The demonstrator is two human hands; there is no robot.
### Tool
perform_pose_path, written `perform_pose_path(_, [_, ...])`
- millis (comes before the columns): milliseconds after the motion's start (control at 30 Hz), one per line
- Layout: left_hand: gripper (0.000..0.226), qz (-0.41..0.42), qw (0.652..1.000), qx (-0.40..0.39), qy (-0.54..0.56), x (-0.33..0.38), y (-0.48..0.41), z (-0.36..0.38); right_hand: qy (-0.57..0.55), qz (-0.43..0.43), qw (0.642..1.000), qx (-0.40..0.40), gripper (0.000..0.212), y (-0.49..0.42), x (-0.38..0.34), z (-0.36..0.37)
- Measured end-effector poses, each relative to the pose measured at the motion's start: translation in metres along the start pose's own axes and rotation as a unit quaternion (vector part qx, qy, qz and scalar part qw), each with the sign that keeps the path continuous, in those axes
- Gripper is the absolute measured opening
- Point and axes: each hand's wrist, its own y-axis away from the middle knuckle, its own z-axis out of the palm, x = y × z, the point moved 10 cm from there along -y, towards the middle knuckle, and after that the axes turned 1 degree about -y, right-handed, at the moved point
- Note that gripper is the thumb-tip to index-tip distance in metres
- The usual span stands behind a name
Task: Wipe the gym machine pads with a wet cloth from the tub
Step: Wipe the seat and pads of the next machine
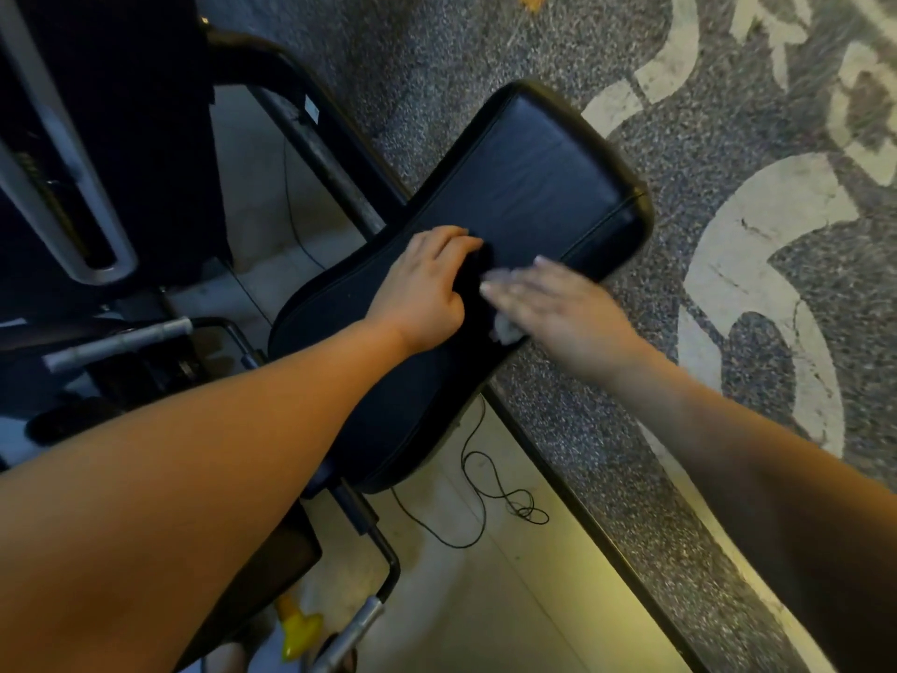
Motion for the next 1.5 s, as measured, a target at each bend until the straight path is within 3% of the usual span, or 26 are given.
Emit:
perform_pose_path(100, [0.073,-0.005,1.000,-0.005,-0.021,0.006,0.003,0.005,0.076,0.121,0.984,0.106,0.044,0.008,0.041,-0.038])
perform_pose_path(167, [0.071,-0.007,0.999,-0.025,-0.036,0.011,0.007,0.013,0.058,0.147,0.980,0.124,0.038,0.017,0.033,-0.029])
perform_pose_path(333, [0.067,-0.012,0.996,-0.077,-0.053,0.012,0.014,0.028,-0.060,0.070,0.995,0.023,0.032,0.030,-0.017,0.021])
perform_pose_path(400, [0.064,-0.016,0.996,-0.075,-0.053,0.014,0.013,0.028,-0.053,0.121,0.989,0.063,0.036,0.032,0.006,0.008])
perform_pose_path(500, [0.069,-0.029,0.995,-0.076,-0.052,0.015,0.012,0.029,-0.064,0.264,0.941,0.203,0.024,0.044,0.042,-0.018])
perform_pose_path(567, [0.073,-0.033,0.994,-0.087,-0.058,0.017,0.012,0.033,-0.085,0.292,0.919,0.251,0.029,0.047,0.035,-0.012])
perform_pose_path(633, [0.078,-0.042,0.991,-0.107,-0.065,0.016,0.013,0.038,-0.095,0.289,0.920,0.246,0.032,0.046,0.017,0.010])
perform_pose_path(700, [0.081,-0.054,0.988,-0.123,-0.073,0.018,0.014,0.042,-0.094,0.266,0.937,0.206,0.021,0.046,0.005,0.024])
perform_pose_path(800, [0.080,-0.073,0.986,-0.131,-0.077,0.022,0.014,0.044,-0.102,0.179,0.967,0.151,0.025,0.041,0.007,0.016])
perform_pose_path(933, [0.088,-0.087,0.982,-0.147,-0.076,0.023,0.019,0.050,-0.114,0.260,0.930,0.235,0.018,0.065,0.033,0.003])
perform_pose_path(1067, [0.087,-0.059,0.984,-0.124,-0.117,0.032,0.024,0.050,-0.135,0.319,0.907,0.239,0.017,0.066,0.010,0.034])
perform_pose_path(1200, [0.077,-0.032,0.986,-0.115,-0.113,0.046,0.029,0.055,-0.197,0.257,0.929,0.176,0.011,0.059,-0.023,0.060])
perform_pose_path(1333, [0.071,-0.050,0.989,-0.106,-0.089,0.048,0.028,0.056,-0.238,0.199,0.943,0.116,0.018,0.056,-0.028,0.060])
perform_pose_path(1400, [0.073,-0.053,0.989,-0.109,-0.089,0.046,0.029,0.056,-0.244,0.245,0.922,0.175,0.019,0.062,-0.006,0.041])
perform_pose_path(1500, [0.079,-0.059,0.987,-0.120,-0.086,0.042,0.032,0.059,-0.283,0.364,0.842,0.281,0.020,0.084,0.022,0.032])
